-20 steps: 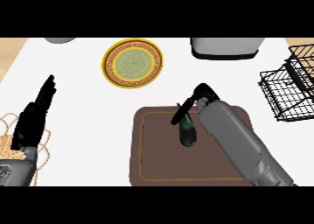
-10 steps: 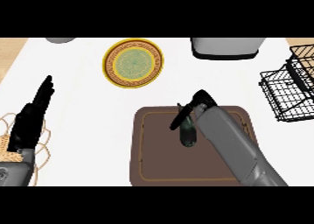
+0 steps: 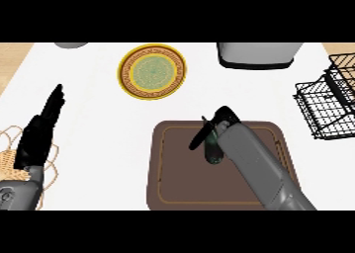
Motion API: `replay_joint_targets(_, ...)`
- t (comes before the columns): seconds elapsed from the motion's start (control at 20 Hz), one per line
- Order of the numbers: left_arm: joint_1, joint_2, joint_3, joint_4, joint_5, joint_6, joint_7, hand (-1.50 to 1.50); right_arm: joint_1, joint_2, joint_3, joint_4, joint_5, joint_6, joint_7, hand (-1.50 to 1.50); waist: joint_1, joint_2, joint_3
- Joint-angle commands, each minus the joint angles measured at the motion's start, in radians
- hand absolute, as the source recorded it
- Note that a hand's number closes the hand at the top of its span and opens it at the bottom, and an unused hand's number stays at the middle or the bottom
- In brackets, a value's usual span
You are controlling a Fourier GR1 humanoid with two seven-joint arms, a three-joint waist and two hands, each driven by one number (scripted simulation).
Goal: Pick the eggplant from the tray and place it in the tiered basket
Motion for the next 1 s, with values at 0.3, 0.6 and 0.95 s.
replay_joint_targets(0.3, 0.021, -0.008, 0.005, -0.011, -0.010, -0.008, -0.012, 0.00, 0.030, 0.008, 0.074, 0.037, -0.038, 0.173, 0.028, 1.50, 0.002, 0.010, 0.008)
replay_joint_targets(0.6, 0.038, -0.022, 0.010, -0.006, -0.030, 0.000, -0.028, 0.00, 0.023, -0.001, 0.001, -0.021, -0.059, 0.058, 0.076, 1.50, -0.007, 0.008, 0.008)
replay_joint_targets(0.95, -0.026, -0.033, 0.034, 0.033, -0.045, -0.001, 0.001, 0.00, 0.067, -0.035, 0.061, -0.210, 0.042, -0.021, 0.018, 1.50, -0.017, 0.008, 0.008)
